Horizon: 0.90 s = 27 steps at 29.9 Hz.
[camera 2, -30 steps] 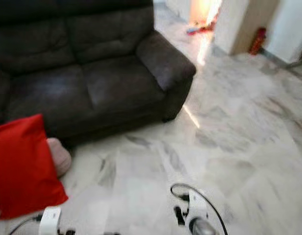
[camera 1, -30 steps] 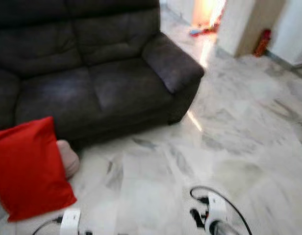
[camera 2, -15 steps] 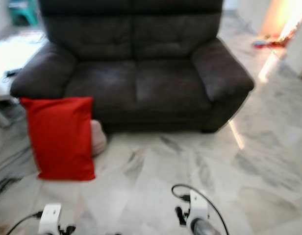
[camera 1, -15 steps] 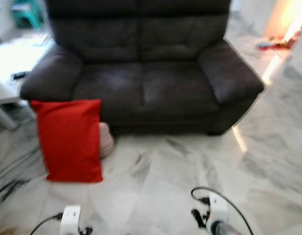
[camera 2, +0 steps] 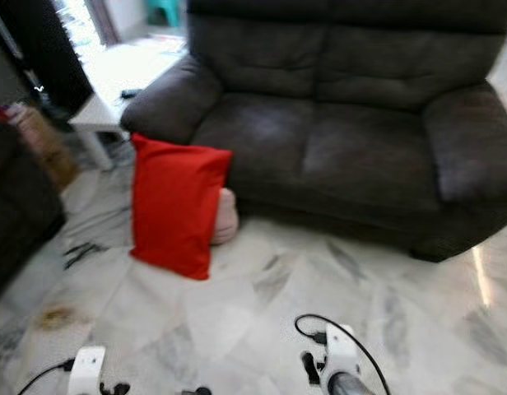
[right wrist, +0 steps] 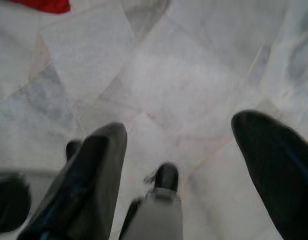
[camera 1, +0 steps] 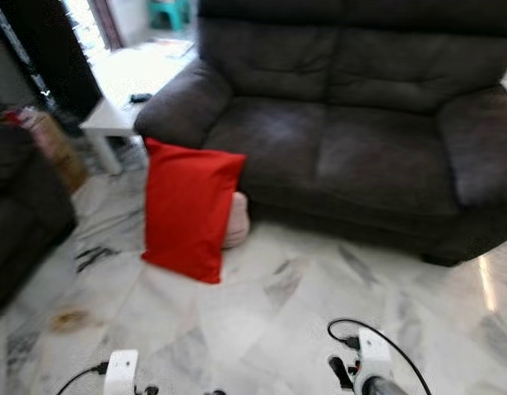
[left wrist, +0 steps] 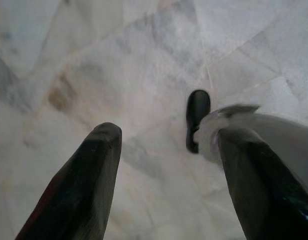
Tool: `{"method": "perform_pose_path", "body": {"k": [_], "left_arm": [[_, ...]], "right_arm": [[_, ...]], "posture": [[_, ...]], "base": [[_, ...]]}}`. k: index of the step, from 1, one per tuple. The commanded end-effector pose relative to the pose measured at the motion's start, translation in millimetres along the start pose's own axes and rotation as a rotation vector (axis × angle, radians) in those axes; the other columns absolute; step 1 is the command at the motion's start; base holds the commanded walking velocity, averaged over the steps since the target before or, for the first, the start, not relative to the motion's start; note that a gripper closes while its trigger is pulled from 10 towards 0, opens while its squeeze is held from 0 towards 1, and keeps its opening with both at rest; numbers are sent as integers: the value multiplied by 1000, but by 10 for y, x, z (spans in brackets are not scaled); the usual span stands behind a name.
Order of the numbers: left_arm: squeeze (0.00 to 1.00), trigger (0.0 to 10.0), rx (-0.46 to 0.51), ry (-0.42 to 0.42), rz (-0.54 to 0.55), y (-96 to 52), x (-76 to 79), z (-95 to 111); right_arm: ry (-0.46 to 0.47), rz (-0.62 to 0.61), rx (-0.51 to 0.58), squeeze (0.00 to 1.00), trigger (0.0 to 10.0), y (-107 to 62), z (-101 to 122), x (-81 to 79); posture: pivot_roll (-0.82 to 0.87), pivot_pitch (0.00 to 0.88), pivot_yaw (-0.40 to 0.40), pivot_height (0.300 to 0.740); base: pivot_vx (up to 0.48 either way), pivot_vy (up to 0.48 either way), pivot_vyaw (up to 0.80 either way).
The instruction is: Move the pillow to the sofa from floor
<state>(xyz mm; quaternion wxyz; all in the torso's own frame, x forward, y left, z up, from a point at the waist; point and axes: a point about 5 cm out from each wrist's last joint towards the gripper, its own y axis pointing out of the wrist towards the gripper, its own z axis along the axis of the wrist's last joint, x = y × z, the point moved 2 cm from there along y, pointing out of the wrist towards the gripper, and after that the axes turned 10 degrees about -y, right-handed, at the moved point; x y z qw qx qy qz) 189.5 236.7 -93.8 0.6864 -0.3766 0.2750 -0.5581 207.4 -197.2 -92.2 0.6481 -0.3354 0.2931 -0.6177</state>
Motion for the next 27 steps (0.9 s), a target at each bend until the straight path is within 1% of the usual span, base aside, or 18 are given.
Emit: {"method": "perform_pose_path", "body": {"k": [1,11,13,22,27], "left_arm": [[0,10000,-16,-15,15,-10,-38,-51],[0,10000,-13,-22,17,-7,-29,-44],[0,10000,-11,-27,19,-7,-29,-44],[0,10000,-4,-37,22,-7,-31,-39],[0,10000,-2,-40,25,-8,-35,-38]], "right_arm": [[0,18,5,0,10000,14,24,-80],[-7,19,7,0,10000,15,36,-73],[-6,19,7,0,10000,15,36,-74],[23,16,10,0,10000,15,32,-78],[28,15,12,0,10000,15,32,-79]], "posture": [[51,118,-20,740],[52,110,-23,740],[52,110,-23,740],[51,105,-24,740],[51,109,-23,740]], "base": [[0,0,800],[0,0,800],[0,0,494],[0,0,0],[279,0,0]]}}
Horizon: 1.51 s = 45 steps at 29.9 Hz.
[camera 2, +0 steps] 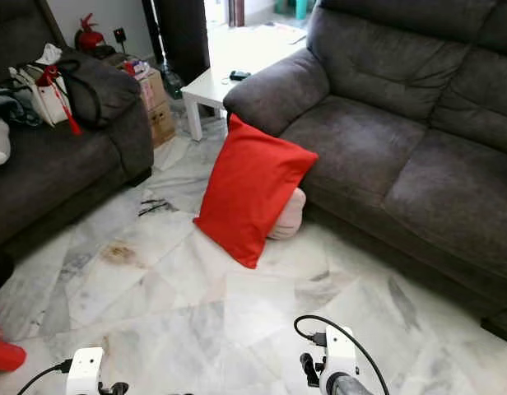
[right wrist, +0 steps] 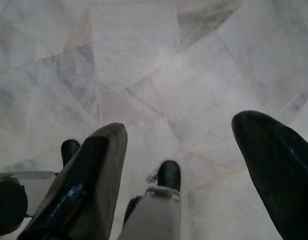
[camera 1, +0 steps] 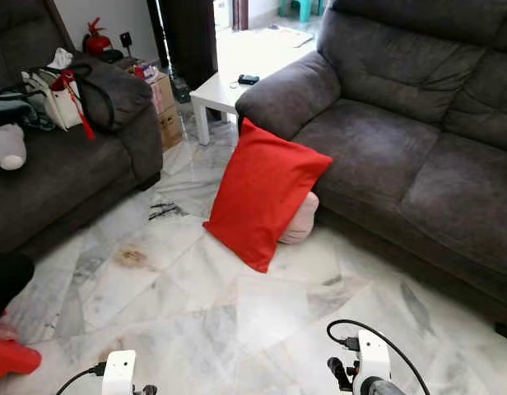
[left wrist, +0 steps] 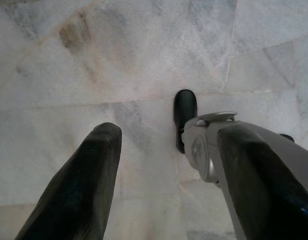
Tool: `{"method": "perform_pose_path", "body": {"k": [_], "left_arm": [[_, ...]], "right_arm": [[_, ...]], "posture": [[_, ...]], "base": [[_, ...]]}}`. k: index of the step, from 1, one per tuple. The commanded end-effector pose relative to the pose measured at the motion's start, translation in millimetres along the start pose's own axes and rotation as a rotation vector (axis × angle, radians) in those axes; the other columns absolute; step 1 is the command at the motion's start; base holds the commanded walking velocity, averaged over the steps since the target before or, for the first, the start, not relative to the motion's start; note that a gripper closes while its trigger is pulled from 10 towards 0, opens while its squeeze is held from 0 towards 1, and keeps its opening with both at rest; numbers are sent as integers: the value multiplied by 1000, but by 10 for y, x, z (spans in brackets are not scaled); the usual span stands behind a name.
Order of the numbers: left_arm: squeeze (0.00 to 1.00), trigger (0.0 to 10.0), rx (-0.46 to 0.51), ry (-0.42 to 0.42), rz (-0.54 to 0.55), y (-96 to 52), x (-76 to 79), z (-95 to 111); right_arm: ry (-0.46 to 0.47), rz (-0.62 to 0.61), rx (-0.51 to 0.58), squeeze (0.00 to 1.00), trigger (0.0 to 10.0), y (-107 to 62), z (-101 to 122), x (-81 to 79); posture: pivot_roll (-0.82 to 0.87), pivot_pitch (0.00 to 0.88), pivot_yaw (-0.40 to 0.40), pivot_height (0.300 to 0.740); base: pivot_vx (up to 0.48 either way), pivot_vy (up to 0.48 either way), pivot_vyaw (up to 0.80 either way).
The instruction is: Move the pillow to the sofa from floor
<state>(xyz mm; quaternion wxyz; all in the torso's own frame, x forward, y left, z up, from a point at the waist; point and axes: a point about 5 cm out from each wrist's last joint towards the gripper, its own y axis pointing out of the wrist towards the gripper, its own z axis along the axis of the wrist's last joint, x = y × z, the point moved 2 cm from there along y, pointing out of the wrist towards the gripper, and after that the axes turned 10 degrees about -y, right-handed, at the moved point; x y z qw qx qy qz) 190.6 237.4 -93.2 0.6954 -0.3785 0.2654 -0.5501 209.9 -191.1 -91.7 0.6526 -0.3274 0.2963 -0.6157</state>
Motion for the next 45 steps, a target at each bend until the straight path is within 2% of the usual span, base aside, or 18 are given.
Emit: {"method": "perform_pose_path", "body": {"k": [1,37,45], "left_arm": [[0,10000,-12,-14,14,-10,-35,-52],[0,10000,-19,-15,13,-10,-36,-56],[0,10000,-17,-17,15,-11,-37,-59]], "right_arm": [[19,1,4,0,10000,4,5,-21],[23,-7,6,0,10000,4,8,-17],[-17,9,9,0,10000,4,18,-21]], "posture": [[51,112,-23,740],[51,120,-23,740],[52,121,-24,740]], "base": [[300,0,0],[344,0,-80],[371,0,236]]}}
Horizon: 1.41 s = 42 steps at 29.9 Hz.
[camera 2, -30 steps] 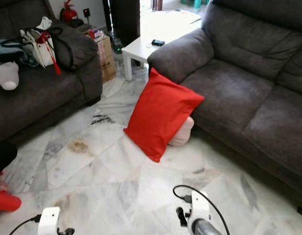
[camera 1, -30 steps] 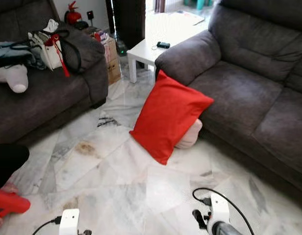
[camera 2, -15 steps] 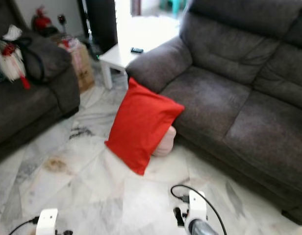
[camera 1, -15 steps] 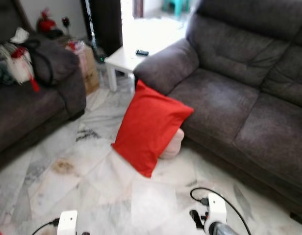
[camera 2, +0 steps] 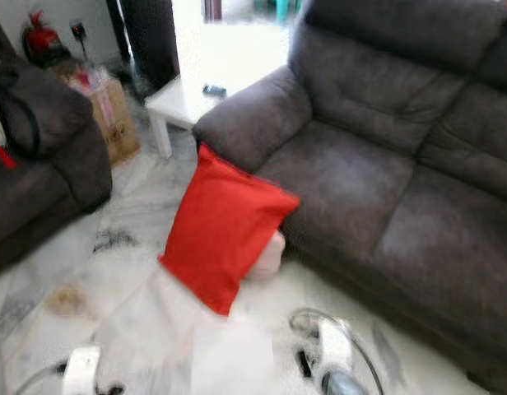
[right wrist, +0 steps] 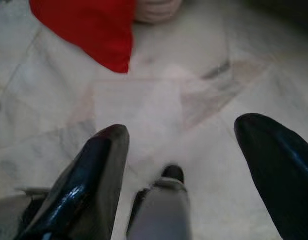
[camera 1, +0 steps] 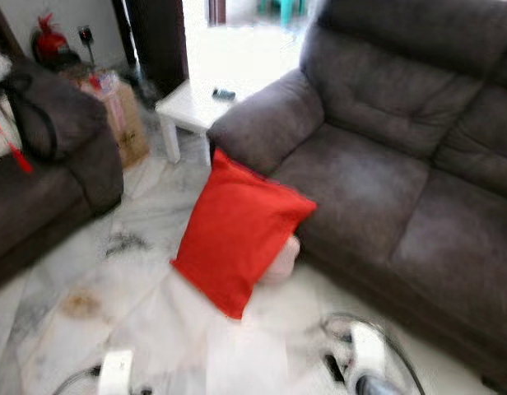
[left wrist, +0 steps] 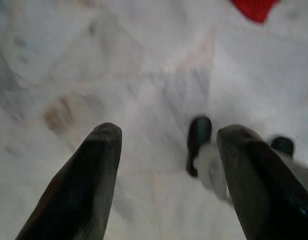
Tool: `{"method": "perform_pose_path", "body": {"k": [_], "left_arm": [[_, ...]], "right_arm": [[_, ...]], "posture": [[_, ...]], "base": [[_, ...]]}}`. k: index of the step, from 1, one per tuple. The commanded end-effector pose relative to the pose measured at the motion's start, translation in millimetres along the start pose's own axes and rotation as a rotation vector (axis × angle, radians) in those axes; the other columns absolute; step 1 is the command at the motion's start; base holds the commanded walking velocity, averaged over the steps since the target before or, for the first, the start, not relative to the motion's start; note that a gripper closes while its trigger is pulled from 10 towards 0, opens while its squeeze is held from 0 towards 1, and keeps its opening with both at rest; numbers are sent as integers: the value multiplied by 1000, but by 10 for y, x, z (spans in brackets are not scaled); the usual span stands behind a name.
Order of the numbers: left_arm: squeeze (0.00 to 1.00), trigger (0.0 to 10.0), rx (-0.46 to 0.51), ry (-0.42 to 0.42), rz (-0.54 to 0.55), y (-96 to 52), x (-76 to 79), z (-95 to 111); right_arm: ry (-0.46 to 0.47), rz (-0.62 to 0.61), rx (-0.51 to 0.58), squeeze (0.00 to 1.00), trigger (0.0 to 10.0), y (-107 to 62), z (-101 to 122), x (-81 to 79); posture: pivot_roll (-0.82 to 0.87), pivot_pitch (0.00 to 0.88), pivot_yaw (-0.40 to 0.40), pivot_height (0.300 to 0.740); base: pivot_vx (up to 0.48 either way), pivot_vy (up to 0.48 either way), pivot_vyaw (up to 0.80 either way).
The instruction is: Move the pillow to the sofa from floor
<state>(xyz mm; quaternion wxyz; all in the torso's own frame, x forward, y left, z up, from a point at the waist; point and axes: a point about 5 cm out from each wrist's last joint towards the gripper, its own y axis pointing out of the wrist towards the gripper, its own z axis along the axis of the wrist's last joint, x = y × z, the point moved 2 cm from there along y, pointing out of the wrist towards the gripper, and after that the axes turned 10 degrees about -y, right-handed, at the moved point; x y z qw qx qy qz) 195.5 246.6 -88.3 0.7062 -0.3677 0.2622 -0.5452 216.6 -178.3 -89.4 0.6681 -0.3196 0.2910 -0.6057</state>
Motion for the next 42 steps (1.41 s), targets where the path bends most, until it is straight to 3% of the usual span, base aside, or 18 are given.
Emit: {"method": "perform_pose_path", "body": {"k": [1,34,42], "left_arm": [[0,10000,-42,-15,-7,-12,37,-147],[0,10000,-43,-10,-6,-13,34,-149],[0,10000,-33,-9,-2,-13,29,-137]], "right_arm": [[-4,-24,-12,0,10000,-27,-58,100],[28,-37,-21,0,10000,-29,-79,105],[30,-36,-20,0,10000,-28,-77,101]], "posture": [[52,121,-24,740],[53,124,-24,740],[56,125,-25,740]], "base": [[379,0,800],[379,0,0],[74,0,0]]}}
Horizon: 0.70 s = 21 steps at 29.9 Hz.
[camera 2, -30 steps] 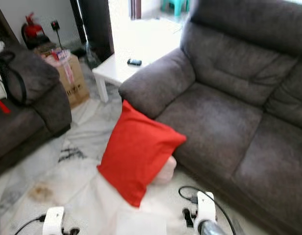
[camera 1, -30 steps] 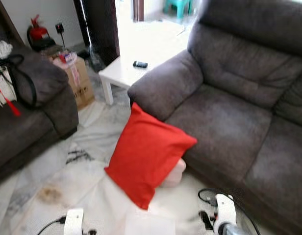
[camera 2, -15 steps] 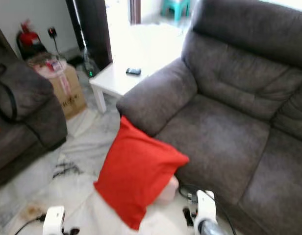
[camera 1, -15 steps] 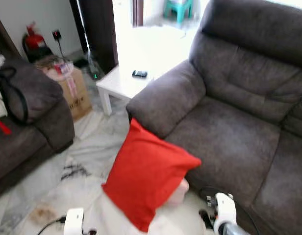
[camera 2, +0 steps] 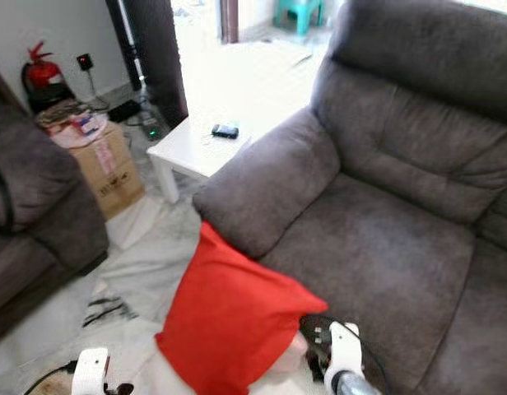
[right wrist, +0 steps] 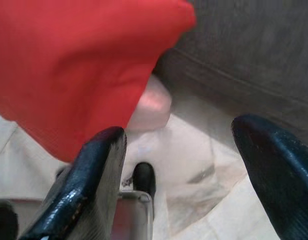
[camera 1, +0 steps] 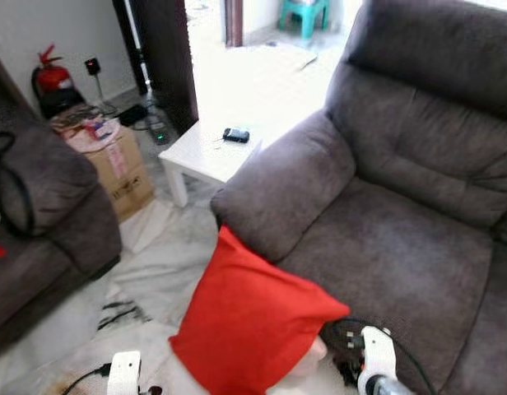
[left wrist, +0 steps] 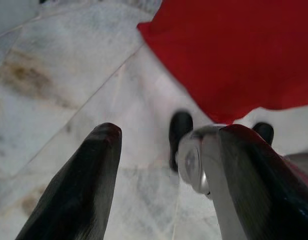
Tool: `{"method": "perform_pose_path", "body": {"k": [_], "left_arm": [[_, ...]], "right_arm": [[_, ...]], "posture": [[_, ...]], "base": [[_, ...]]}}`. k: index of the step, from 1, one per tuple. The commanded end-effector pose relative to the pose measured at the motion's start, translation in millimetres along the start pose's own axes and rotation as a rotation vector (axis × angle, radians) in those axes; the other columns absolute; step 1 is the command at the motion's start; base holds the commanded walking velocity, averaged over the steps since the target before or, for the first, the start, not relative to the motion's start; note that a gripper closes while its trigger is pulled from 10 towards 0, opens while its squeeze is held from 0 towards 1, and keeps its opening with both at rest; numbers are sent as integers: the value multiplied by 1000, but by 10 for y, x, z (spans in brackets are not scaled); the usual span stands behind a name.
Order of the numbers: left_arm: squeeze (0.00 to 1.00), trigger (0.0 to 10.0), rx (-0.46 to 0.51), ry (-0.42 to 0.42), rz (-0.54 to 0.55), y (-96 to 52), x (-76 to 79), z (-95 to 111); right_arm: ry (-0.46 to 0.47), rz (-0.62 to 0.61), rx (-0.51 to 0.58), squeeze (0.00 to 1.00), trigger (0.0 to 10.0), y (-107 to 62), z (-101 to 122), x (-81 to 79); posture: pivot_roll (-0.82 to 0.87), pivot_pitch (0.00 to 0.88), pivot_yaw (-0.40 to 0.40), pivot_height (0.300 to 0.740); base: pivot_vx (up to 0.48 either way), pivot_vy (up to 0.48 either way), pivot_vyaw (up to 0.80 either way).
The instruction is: Move the pillow to the sofa from floor
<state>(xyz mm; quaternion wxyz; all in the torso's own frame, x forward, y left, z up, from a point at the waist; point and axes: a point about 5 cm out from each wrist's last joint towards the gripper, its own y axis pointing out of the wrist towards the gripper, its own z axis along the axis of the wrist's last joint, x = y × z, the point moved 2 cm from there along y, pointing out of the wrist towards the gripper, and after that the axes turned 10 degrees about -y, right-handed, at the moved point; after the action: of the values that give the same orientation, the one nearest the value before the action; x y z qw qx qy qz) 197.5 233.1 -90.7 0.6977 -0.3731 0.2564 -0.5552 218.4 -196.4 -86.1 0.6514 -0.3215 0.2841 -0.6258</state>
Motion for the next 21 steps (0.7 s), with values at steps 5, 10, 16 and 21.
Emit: {"method": "perform_pose_path", "body": {"k": [5,10,16,21], "left_arm": [[0,10000,9,2,46,-31,-117,-72],[0,10000,148,-34,93,-54,-147,45],[0,10000,280,-58,124,-97,-171,149],[0,10000,592,19,110,-178,-138,1042]], "right_arm": [[25,8,-3,0,10000,-9,-81,-76],[34,-10,57,0,10000,-14,-29,-66],[45,-39,141,0,10000,-30,38,-58],[74,-50,221,0,10000,-50,99,-79]], "posture": [[55,123,-21,740],[64,119,-20,740],[79,95,-16,740],[105,61,-18,740]], "base": [[0,0,0],[0,0,0],[0,0,0],[0,0,0]]}}
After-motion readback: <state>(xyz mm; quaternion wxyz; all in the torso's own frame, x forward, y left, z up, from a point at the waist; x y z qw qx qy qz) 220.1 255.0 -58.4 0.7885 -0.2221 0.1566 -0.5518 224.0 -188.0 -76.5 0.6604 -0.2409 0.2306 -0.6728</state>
